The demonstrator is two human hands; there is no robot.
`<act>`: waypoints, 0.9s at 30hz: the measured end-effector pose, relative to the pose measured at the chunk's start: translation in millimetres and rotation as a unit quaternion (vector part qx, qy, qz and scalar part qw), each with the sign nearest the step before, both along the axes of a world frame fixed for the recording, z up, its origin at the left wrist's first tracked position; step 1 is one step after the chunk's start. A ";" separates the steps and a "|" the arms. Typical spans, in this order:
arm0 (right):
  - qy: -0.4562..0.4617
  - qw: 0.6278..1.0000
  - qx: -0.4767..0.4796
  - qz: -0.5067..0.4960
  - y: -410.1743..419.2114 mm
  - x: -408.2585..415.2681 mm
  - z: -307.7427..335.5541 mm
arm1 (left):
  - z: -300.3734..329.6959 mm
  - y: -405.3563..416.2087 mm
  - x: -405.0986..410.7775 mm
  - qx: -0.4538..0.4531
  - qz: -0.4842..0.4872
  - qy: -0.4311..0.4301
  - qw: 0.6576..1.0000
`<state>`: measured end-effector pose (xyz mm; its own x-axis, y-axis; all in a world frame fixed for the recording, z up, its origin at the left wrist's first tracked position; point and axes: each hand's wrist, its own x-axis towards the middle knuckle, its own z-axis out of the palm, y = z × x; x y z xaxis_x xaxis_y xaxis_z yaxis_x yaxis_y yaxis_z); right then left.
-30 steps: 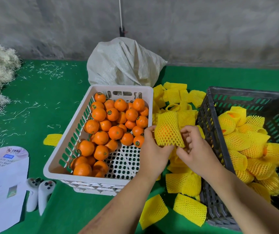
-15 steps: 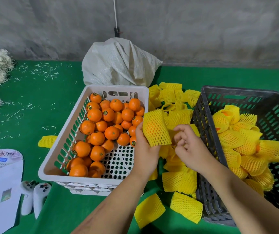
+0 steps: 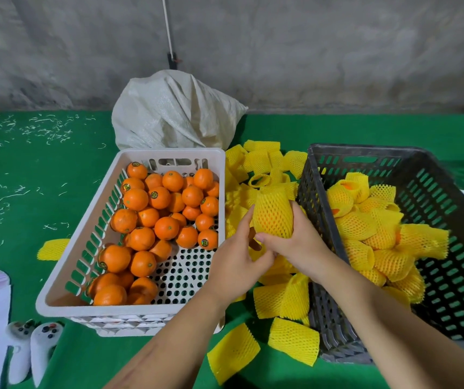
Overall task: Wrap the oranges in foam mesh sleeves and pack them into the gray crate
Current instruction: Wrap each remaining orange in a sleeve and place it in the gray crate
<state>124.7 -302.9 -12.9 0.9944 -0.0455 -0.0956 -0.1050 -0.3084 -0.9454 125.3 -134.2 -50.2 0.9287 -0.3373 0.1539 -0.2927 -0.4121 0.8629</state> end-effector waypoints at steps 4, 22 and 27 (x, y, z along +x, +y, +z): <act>-0.037 0.964 0.180 -0.190 -25.8 11.0 9.0 | -4.5 2.0 -2.9 0.001 -0.016 -0.021 1.000; -0.114 0.876 -0.463 -0.067 -33.1 5.8 10.9 | -3.7 -6.2 6.6 -0.117 0.099 0.007 0.988; -0.142 0.934 -0.316 0.088 48.6 27.2 4.1 | 4.4 10.5 20.6 -0.196 0.165 0.016 0.967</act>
<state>151.9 -254.3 -8.8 0.9730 0.1622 0.1640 0.2267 -0.8034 -0.5507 145.9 -123.7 -45.8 0.9823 0.0561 0.1786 -0.1711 -0.1186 0.9781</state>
